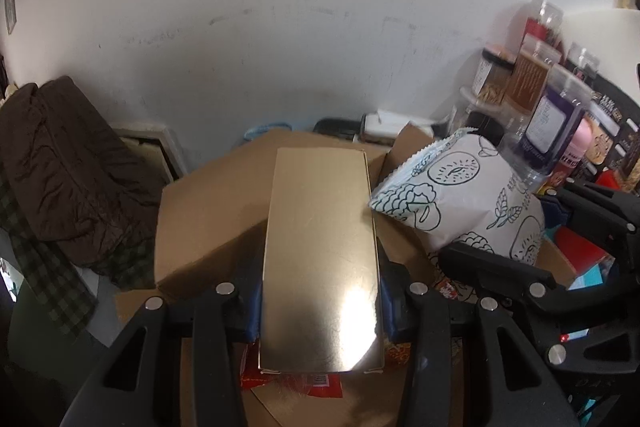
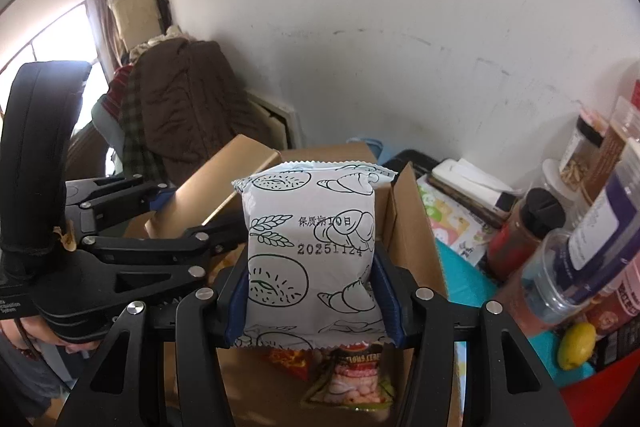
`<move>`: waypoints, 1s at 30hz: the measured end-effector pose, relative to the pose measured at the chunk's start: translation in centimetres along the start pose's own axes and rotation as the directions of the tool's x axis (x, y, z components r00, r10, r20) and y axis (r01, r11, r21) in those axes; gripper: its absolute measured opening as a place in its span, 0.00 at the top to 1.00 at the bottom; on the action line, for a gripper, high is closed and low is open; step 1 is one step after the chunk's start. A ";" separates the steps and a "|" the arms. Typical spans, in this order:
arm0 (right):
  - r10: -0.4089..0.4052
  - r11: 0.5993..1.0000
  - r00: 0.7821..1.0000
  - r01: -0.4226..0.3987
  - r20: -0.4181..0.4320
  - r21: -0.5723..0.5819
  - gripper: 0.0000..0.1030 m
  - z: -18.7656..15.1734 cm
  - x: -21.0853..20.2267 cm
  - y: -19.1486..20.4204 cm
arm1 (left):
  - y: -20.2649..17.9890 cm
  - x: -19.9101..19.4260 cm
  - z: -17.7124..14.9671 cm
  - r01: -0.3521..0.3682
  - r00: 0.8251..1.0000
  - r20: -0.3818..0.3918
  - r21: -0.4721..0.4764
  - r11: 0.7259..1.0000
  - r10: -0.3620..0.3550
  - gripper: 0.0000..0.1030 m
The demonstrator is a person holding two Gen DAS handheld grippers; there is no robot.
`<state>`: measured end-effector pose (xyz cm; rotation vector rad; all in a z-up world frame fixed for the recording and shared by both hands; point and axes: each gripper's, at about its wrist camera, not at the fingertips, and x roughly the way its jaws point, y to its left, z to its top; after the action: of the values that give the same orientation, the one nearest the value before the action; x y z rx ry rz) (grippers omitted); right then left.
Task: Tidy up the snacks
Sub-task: 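Carry the gold box and white packet over the cardboard box with both tools, then open the left tool to drop the gold box while the right tool drops the white packet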
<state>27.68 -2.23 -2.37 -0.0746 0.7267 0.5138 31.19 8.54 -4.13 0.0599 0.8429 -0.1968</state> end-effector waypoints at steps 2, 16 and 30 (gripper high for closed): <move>0.000 1.000 1.000 0.000 -0.022 0.004 0.48 -0.1 0.7 -0.2 | 0.2 0.7 -0.1 0.009 1.000 -0.028 -0.007 1.000 -0.009 0.58; -0.040 0.999 0.985 0.036 -0.168 -0.029 0.48 -1.8 4.2 -0.6 | 0.4 4.3 -1.4 -0.010 0.984 -0.180 -0.013 1.000 0.007 0.58; -0.072 0.997 0.977 0.063 -0.201 -0.052 0.47 -2.5 4.6 -0.9 | 0.2 3.9 -1.5 -0.076 0.979 -0.190 -0.018 0.997 0.071 0.45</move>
<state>29.47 -1.67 -7.37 -0.1962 0.9084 0.4616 32.67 8.35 -7.99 0.0868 1.0308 -0.1113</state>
